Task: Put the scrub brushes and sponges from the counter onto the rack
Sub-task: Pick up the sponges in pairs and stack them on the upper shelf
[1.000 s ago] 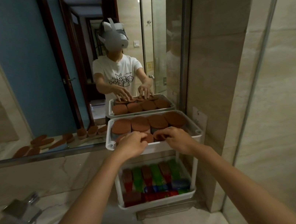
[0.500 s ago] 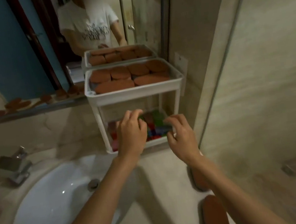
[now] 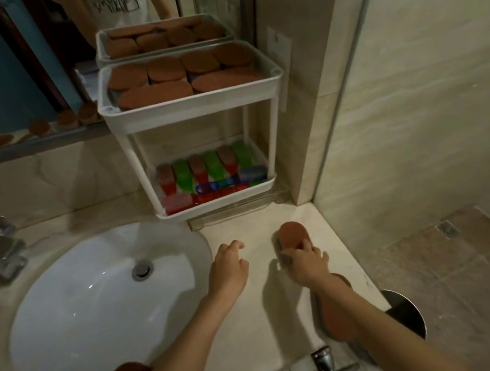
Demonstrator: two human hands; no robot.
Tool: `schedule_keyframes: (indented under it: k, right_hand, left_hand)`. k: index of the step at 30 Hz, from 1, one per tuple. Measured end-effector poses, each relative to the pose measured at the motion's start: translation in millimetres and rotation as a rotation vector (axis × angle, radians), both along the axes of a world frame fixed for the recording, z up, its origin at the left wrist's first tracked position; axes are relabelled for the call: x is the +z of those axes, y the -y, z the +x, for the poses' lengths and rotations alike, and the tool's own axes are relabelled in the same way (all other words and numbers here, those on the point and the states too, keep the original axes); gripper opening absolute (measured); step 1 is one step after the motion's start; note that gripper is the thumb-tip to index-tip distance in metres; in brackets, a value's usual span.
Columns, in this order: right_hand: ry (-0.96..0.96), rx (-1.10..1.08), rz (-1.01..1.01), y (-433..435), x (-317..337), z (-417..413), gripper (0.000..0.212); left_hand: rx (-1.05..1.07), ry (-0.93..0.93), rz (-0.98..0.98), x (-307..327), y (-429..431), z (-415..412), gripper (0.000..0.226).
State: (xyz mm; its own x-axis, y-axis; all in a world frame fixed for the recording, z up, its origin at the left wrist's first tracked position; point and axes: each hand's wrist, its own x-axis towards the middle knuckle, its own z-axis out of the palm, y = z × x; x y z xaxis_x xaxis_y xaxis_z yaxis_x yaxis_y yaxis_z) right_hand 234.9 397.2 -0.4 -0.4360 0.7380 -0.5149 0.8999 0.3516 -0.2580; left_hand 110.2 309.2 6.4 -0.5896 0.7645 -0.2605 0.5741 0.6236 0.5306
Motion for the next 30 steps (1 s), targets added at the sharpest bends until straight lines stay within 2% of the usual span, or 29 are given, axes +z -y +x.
schedule_keyframes:
  k: [3, 5, 8, 10, 12, 14, 16, 18, 20, 24, 26, 30]
  right_hand:
    - [-0.078, 0.117, -0.035, 13.8, 3.0, -7.2, 0.040]
    - [-0.225, 0.144, -0.112, 19.8, 7.0, -7.6, 0.048]
    - [-0.371, -0.002, -0.134, 20.7, 14.0, 4.9, 0.049]
    - [-0.315, -0.135, -0.001, 17.5, 9.7, 19.6, 0.046]
    - [-0.114, -0.202, 0.116, 16.7, 4.0, 36.7, 0.055]
    - [0.046, -0.229, 0.131, 18.7, -0.7, 51.4, 0.061]
    - [0.124, -0.256, 0.088, 22.1, -5.7, 61.4, 0.064]
    - [0.100, -0.282, 0.019, 25.5, -10.1, 66.4, 0.071]
    - [-0.004, -0.300, -0.020, 29.4, -9.6, 65.4, 0.077]
    - [-0.131, -0.262, 0.015, 34.3, -6.3, 52.8, 0.087]
    - [-0.106, -0.250, 0.061, 35.6, -8.4, 47.1, 0.079]
    - [-0.042, -0.167, 0.201, 34.2, -8.1, 36.2, 0.037]
  left_hand:
    - [0.024, 0.049, -0.036, -6.5, 3.6, -0.8, 0.039]
    - [0.044, 0.077, -0.064, -11.1, 5.6, -1.0, 0.039]
    - [0.087, 0.123, -0.120, -15.5, 4.6, 2.1, 0.039]
    - [0.111, 0.171, -0.153, -14.2, 2.0, 9.2, 0.048]
    - [0.125, 0.198, -0.180, -13.2, -0.3, 19.0, 0.066]
    - [0.127, 0.184, -0.184, -14.3, -1.4, 29.3, 0.081]
    - [0.138, 0.213, -0.155, -16.0, -2.2, 38.4, 0.088]
    - [0.180, 0.281, -0.110, -14.8, -2.7, 45.6, 0.091]
    - [0.198, 0.334, -0.097, -13.6, -3.8, 48.5, 0.097]
    - [0.163, 0.314, -0.170, -13.8, -3.1, 40.6, 0.101]
    - [0.151, 0.305, -0.221, -16.2, 1.0, 34.9, 0.095]
    - [0.193, 0.416, -0.232, -22.7, 10.1, 26.8, 0.088]
